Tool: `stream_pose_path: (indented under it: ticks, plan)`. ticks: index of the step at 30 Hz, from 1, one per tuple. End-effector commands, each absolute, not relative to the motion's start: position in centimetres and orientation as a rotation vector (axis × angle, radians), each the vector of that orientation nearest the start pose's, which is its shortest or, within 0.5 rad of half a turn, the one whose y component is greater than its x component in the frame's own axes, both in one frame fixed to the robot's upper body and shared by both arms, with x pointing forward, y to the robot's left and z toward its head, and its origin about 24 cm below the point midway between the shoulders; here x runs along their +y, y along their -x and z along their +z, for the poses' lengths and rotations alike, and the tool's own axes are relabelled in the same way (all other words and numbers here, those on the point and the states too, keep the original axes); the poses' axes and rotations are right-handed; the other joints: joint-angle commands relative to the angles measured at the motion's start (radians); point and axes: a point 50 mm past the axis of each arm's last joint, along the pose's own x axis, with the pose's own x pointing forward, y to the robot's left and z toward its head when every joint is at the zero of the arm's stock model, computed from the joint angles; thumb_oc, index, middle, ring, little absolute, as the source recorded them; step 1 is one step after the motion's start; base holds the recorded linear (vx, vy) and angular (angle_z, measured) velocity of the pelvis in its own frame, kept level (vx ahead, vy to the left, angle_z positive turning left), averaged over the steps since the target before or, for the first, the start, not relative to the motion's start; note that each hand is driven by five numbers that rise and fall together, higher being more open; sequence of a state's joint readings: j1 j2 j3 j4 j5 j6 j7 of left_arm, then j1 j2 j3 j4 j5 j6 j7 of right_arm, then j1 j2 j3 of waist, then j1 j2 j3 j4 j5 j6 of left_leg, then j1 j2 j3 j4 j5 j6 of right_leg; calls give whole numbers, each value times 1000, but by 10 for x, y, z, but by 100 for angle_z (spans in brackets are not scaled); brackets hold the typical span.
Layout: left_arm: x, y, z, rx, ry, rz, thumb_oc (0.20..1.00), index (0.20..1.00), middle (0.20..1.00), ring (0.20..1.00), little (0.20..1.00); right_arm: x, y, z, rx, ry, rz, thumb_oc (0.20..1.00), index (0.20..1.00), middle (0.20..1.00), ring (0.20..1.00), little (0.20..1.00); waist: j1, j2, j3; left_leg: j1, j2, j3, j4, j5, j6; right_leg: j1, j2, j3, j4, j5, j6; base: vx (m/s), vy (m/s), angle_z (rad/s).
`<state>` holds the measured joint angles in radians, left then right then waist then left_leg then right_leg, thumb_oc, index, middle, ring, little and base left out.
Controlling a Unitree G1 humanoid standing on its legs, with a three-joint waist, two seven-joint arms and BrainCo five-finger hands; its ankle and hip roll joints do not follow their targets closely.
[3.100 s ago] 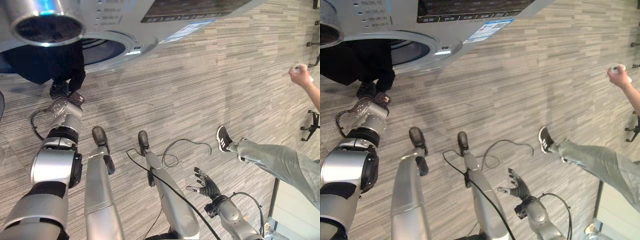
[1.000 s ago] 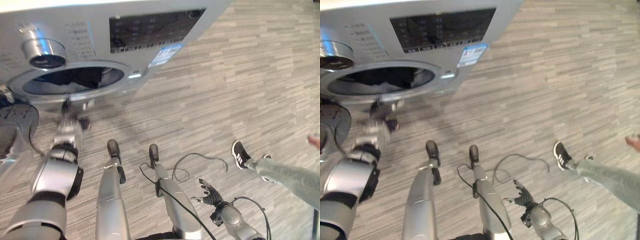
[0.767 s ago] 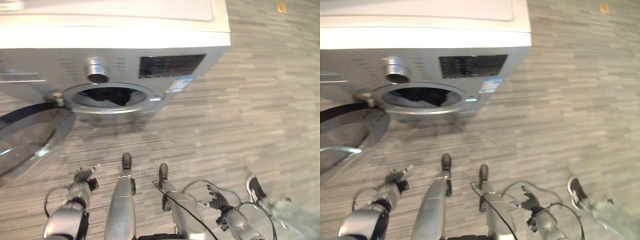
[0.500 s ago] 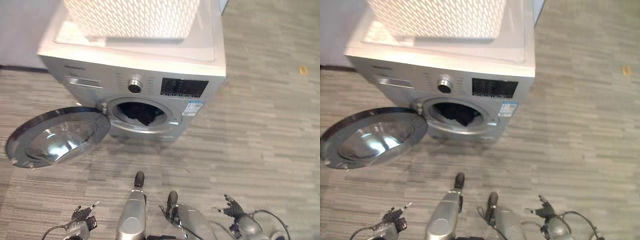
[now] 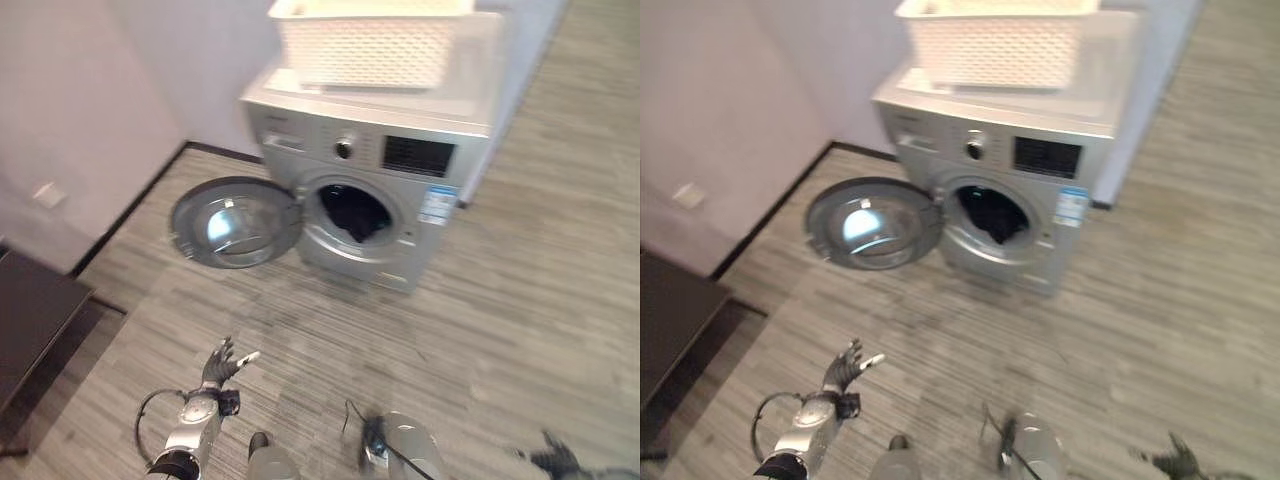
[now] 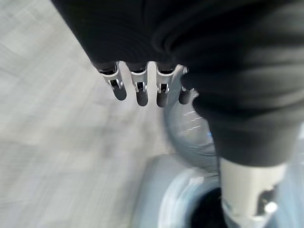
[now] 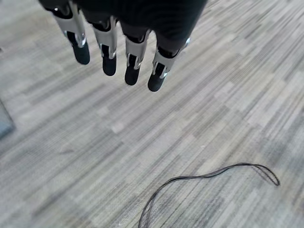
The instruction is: Grab the laundry basket,head to the washer,open it,put in the laundry and shut it.
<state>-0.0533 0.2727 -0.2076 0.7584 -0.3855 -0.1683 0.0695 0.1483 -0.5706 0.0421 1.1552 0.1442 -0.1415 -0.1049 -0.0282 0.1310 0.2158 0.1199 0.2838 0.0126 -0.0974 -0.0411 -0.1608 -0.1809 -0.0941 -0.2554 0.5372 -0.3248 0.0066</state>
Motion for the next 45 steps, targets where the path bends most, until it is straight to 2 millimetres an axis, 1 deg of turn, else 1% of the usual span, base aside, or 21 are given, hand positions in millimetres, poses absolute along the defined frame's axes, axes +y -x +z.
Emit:
stream_pose_path:
  ticks: [1, 5, 7, 8, 9, 13, 14, 15, 19, 20, 25, 27, 31, 32, 34, 36, 38, 40, 42, 43, 45]
  plan:
    - [249, -192, -87, 574, -79, 171, 1000, 1000, 1000, 1000, 1000, -331, -69, -121, 1084, 464, -292, 1000, 1000, 1000, 1000, 1000, 32, -67, 0, -162, -105, -8, 10, 199, 35, 164, -77, -69, -455, 324, 107, 11, 300, 12]
    - [252, -188, -89, 590, -94, 178, 1000, 1000, 1000, 1000, 1000, -316, -74, -127, 1077, 458, -222, 1000, 1000, 1000, 1000, 1000, 40, -79, -4, -160, -127, -1, 10, 177, 44, 176, -95, -57, -490, 354, 125, 6, 118, -37]
    - [253, -183, -92, 610, -111, 199, 1000, 1000, 1000, 1000, 1000, -304, -85, -128, 1037, 455, -164, 1000, 1000, 1000, 1000, 1000, 51, -89, -9, -158, -136, 2, 10, 165, 52, 178, -101, -46, -512, 367, 134, 18, 75, -50]
    - [253, -180, -91, 611, -191, 158, 1000, 1000, 1000, 1000, 1000, -291, -94, -129, 998, 406, -117, 1000, 1000, 1000, 1000, 1000, 58, -104, -9, -149, -138, 8, 10, 154, 60, 176, -100, -26, -510, 369, 135, 25, 61, -61]
    - [254, -179, -89, 607, -197, 141, 1000, 1000, 1000, 1000, 1000, -288, -100, -126, 964, 378, -100, 1000, 1000, 1000, 1000, 1000, 61, -112, -5, -147, -137, 15, 10, 150, 63, 170, -97, -10, -508, 371, 136, 19, 22, -59]
    - [252, -171, -98, 644, -61, 190, 1000, 1000, 1000, 1000, 1000, -279, -112, -124, 923, 346, -47, 1000, 1000, 1000, 1000, 1000, 77, -140, 0, -131, -130, 31, 31, 142, 66, 183, -89, 10, -538, 382, 131, 35, -40, -55]
    - [260, -123, -140, 970, -324, 315, 1000, 1000, 1000, 1000, 1000, -303, -101, -127, 1014, 392, -189, 1000, 1000, 1000, 1000, 1000, 97, -172, -28, -234, -142, 176, 128, 180, 53, 294, -50, -85, -583, 313, 92, 16, -26, -20]
    - [260, -123, -140, 970, -324, 315, 1000, 1000, 1000, 1000, 1000, -304, -101, -126, 1014, 392, -189, 1000, 1000, 1000, 1000, 1000, 97, -172, -30, -236, -142, 176, 127, 182, 53, 292, -50, -86, -584, 315, 92, 0, 0, 0]
    - [247, -134, -141, 955, -349, 229, 1000, 1000, 1000, 1000, 1000, -306, -80, -135, 1115, 381, -207, 1000, 1000, 1000, 1000, 1000, 79, -151, -50, -213, -122, 169, 96, 226, 41, 308, -35, -101, -591, 311, 83, 3, -45, 7]
    - [247, -132, -142, 966, -350, 224, 1000, 1000, 1000, 1000, 1000, -301, -73, -139, 1145, 382, -188, 1000, 1000, 1000, 1000, 1000, 74, -152, -60, -195, -119, 175, 88, 230, 38, 320, -29, -98, -598, 314, 81, 38, -41, 9]
    - [246, -125, -146, 1000, -323, 241, 1000, 1000, 1000, 1000, 1000, -288, -63, -147, 1189, 379, -140, 1000, 1000, 1000, 1000, 1000, 72, -152, -70, -169, -106, 184, 88, 246, 28, 343, -17, -94, -617, 317, 80, 60, -39, -4]
    - [243, -126, -147, 1004, -323, 225, 1000, 1000, 1000, 1000, 1000, -281, -66, -148, 1184, 410, -94, 1000, 1000, 1000, 1000, 1000, 70, -163, -64, -197, -97, 191, 151, 234, 26, 342, -15, -102, -614, 310, 73, 26, -37, -5]
    - [242, -126, -147, 1005, -321, 220, 1000, 1000, 1000, 1000, 1000, -279, -69, -148, 1177, 418, -78, 1000, 1000, 1000, 1000, 1000, 69, -176, -51, -218, -97, 209, 213, 199, 31, 349, -23, -112, -602, 302, 71, 19, 13, 12]
    - [241, -124, -148, 1017, -317, 217, 1000, 1000, 1000, 1000, 1000, -279, -70, -148, 1173, 421, -75, 1000, 1000, 1000, 1000, 1000, 69, -188, -48, -225, -103, 234, 245, 158, 42, 353, -37, -119, -597, 301, 75, 50, 89, 15]
    - [242, -121, -149, 1026, -316, 215, 1000, 1000, 1000, 1000, 1000, -280, -73, -147, 1172, 424, -83, 1000, 1000, 1000, 1000, 1000, 74, -197, -54, -229, -118, 247, 272, 115, 56, 355, -56, -122, -588, 298, 83, 83, 146, -1]
    - [244, -116, -150, 1042, -323, 215, 1000, 1000, 1000, 1000, 1000, -278, -75, -148, 1171, 424, -77, 1000, 1000, 1000, 1000, 1000, 83, -202, -64, -221, -138, 235, 266, 78, 74, 353, -71, -115, -569, 291, 91, 111, 192, -16]
    - [249, -106, -152, 1077, -330, 212, 1000, 1000, 1000, 1000, 1000, -275, -80, -148, 1159, 420, -66, 1000, 1000, 1000, 1000, 1000, 97, -208, -71, -201, -167, 215, 260, 33, 104, 342, -99, -100, -503, 277, 102, 105, 215, -22]
    - [250, -105, -152, 1079, -337, 211, 1000, 1000, 1000, 1000, 1000, -273, -82, -148, 1153, 417, -61, 1000, 1000, 1000, 1000, 1000, 99, -209, -70, -189, -177, 212, 253, 23, 115, 330, -108, -94, -473, 280, 106, 53, 153, 30]
    - [256, -99, -152, 1106, -373, 187, 1000, 1000, 1000, 1000, 1000, -266, -92, -147, 1115, 407, -41, 1000, 1000, 1000, 1000, 1000, 104, -216, -66, -152, -210, 215, 223, 0, 147, 287, -147, -70, -390, 317, 134, 82, 300, 16]
    - [261, -95, -152, 1118, -392, 189, 1000, 1000, 1000, 1000, 1000, -261, -98, -146, 1088, 398, -23, 1000, 1000, 1000, 1000, 1000, 101, -217, -64, -127, -238, 213, 198, -13, 173, 250, -179, -44, -311, 370, 156, 115, 397, -31]
    - [265, -93, -151, 1123, -406, 194, 1000, 1000, 1000, 1000, 1000, -255, -104, -144, 1053, 395, 7, 1000, 1000, 1000, 1000, 1000, 95, -212, -61, -108, -268, 201, 176, -21, 203, 209, -212, -28, -206, 445, 162, 131, 411, -30]
